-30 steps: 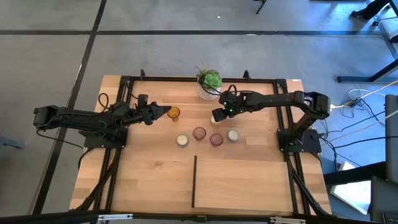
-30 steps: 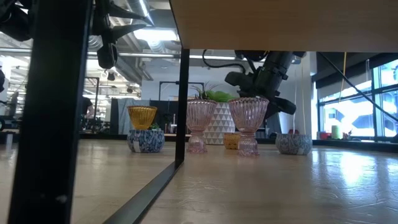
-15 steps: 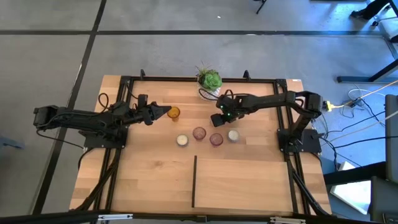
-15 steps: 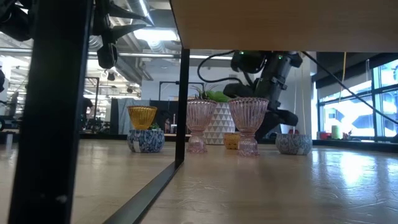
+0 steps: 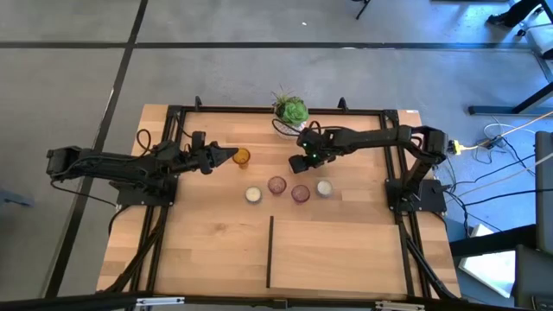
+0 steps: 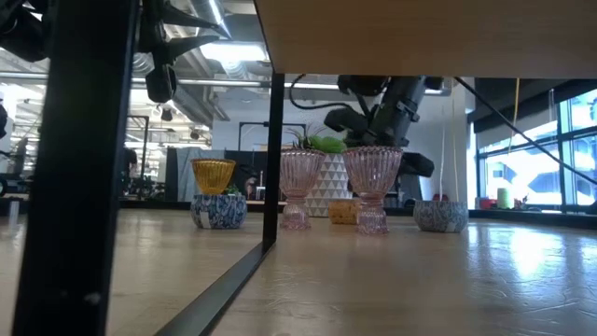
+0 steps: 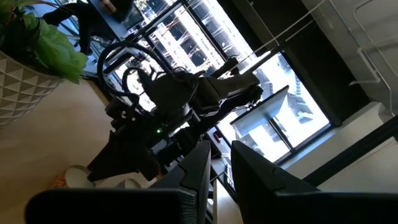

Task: Pick & Place candle stick holders
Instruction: Put the yellow scented candle on the shelf

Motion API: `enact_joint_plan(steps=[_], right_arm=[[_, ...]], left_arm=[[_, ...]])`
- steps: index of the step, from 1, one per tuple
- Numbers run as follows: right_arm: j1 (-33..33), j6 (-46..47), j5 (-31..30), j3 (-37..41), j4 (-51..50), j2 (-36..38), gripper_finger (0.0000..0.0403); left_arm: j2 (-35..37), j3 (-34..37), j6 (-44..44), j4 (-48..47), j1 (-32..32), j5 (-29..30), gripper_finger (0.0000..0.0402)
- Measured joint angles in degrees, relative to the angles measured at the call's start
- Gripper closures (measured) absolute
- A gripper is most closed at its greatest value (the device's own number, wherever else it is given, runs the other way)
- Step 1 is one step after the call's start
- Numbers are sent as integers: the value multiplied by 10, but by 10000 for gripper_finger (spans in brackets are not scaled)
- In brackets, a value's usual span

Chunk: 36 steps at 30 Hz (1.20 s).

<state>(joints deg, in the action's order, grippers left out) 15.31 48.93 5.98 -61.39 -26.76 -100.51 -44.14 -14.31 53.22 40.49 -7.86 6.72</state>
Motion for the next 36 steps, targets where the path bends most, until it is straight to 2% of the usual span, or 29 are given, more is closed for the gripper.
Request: enact_joint_plan(steps=[6,15,30,36], right_arm=[[1,-3,-19,-14,-36,0,238],[2,-16,-35,-14,-58,-5,273],[2,-18,-44,-14,-35,-9,275],[2,-15,-26,-14,-36,-30,275]], left_arm=[[0,0,-2,0,0,0,343],[0,0,-4,0,0,0,343],[0,0,-2,0,0,0,343],[0,0,0,0,0,-3,343]])
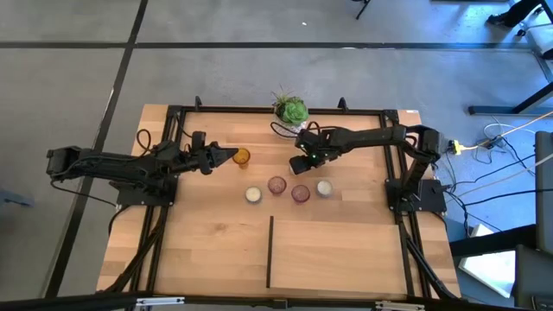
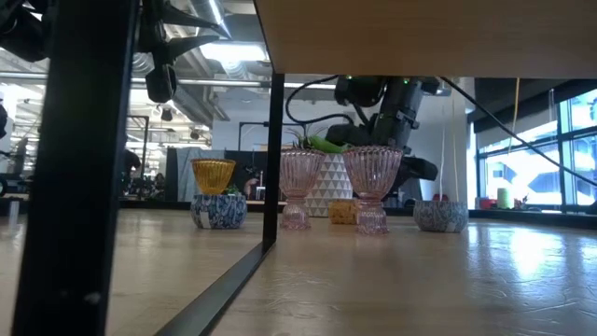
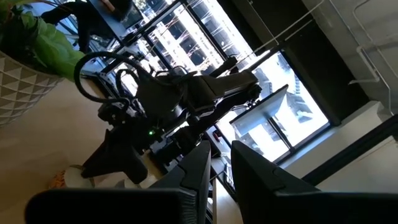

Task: Pick & Place candle stick holders
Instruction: Put the yellow scented candle on the shelf

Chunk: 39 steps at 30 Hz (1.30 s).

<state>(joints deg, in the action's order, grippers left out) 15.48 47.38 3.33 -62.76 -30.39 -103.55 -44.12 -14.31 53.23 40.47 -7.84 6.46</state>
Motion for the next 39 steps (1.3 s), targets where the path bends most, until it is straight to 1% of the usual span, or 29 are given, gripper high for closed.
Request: enact_joint_plan(steps=[8,12,16,28,31,33,39], right_arm=[[-1,2,9,0,0,-5,275],[-1,4,12,0,0,-5,284],[-1,8,17,0,0,-5,307],[-1,12,43,-2,-17,-5,393],[-1,9,41,-19,-43,-5,398],[-2,-1,29,-39,-69,-5,399],[-2,-43,5,-125,-147,-5,401]], left_arm=[[0,0,0,0,0,-2,343],[0,0,0,0,0,-2,343],[0,0,-2,0,0,-2,343],[0,0,-4,-1,0,-2,343],[0,0,-4,-2,0,-1,343],[0,0,-4,-3,0,-1,343],[0,0,-4,-5,0,-1,343]])
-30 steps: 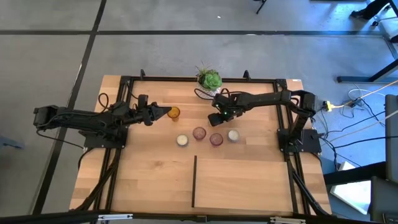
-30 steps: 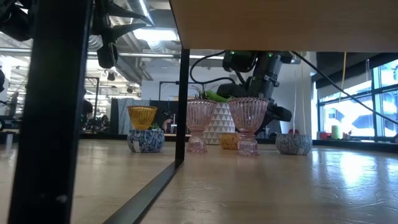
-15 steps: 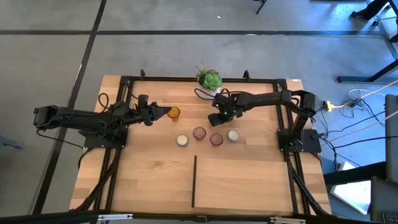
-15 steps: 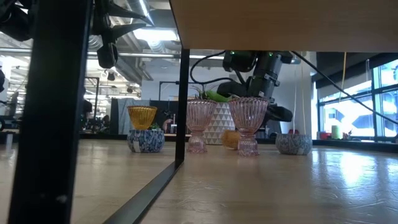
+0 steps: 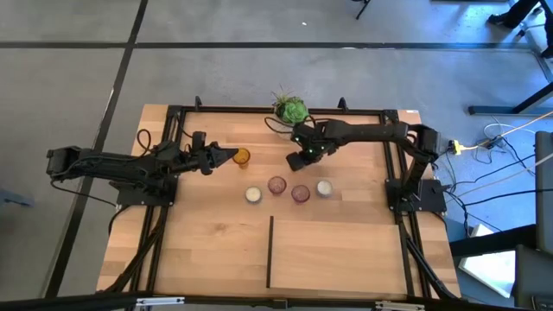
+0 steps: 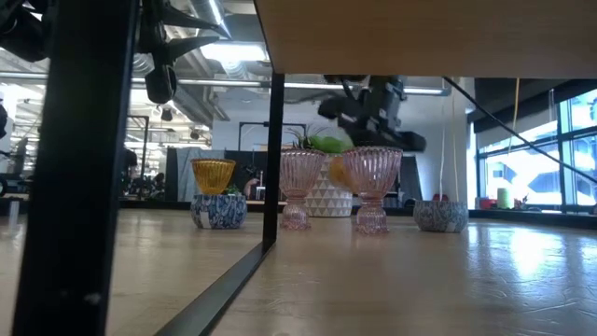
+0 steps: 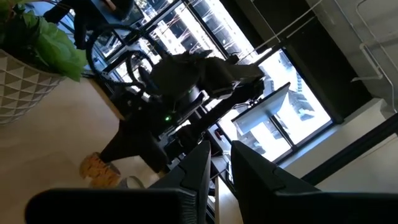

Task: Pick & Place candle stick holders
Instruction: Put the yellow scented candle on the shelf

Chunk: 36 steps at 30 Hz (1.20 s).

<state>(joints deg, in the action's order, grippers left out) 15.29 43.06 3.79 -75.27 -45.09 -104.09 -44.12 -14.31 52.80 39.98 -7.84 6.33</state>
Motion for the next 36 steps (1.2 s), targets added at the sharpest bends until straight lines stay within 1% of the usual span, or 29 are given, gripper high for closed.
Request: enact_joint_plan(steps=[4,9,14,17,19,22,28,33,36], right_arm=[[0,-36,-6,-77,-91,0,401],[-14,-83,-22,-186,-247,0,402],[-62,-101,-53,-291,-395,0,402],[-106,-97,-63,-340,-453,1,402],[-140,-85,-62,-352,-444,8,402],[-194,-33,-48,-361,-452,26,403],[-311,81,-77,-359,-450,60,403],[-412,191,-85,-359,-449,78,403],[-477,256,-85,-359,-449,79,403]], left_arm=[[0,0,0,0,0,0,343],[0,0,-10,0,0,0,343],[0,0,-17,0,0,0,343],[0,0,-21,0,0,0,343],[0,0,-21,0,0,0,343],[-1,0,-21,0,0,0,343],[-5,0,0,-10,2,-4,343],[-8,0,18,-11,27,8,343],[-12,0,21,-11,53,35,343]])
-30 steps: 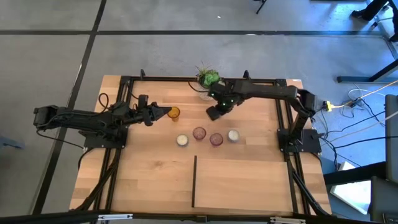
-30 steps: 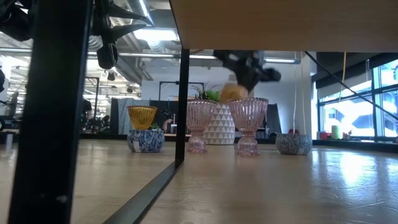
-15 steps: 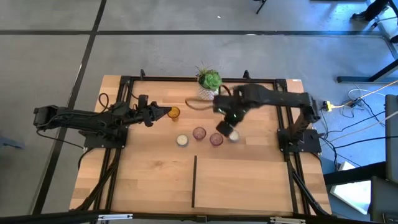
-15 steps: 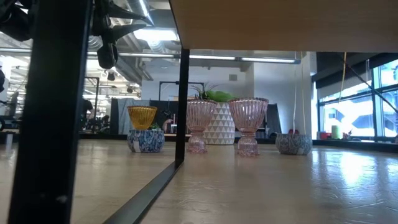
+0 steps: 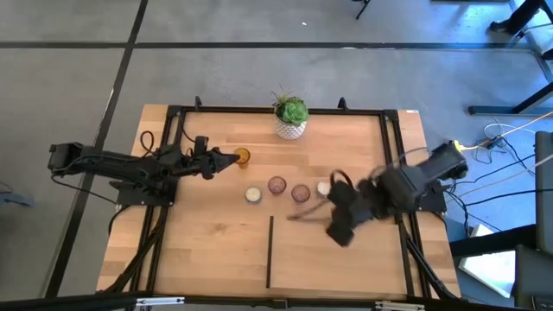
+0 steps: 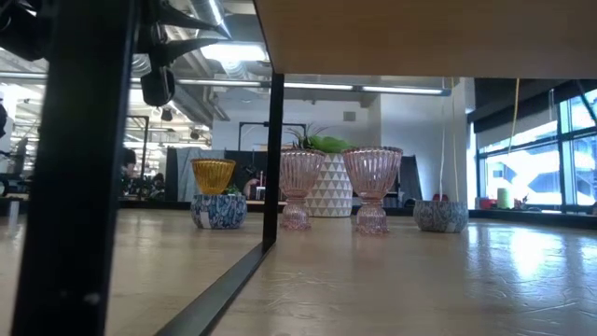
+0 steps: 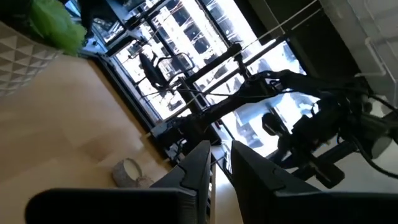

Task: Pick & Place candle stick holders
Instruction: Put the yellow scented candle on the shelf

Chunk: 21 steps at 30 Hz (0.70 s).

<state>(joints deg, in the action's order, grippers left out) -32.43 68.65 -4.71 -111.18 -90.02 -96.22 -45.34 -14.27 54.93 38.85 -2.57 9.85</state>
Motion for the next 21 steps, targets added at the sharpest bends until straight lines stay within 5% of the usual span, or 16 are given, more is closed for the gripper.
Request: enact_joint_plan(steps=[10,21], right_arm=[[-190,230,8,60,0,-5,403],[-251,292,39,133,0,-5,403]], left_arm=[[-33,0,13,5,138,204,343],[-144,-23,30,105,255,353,343]])
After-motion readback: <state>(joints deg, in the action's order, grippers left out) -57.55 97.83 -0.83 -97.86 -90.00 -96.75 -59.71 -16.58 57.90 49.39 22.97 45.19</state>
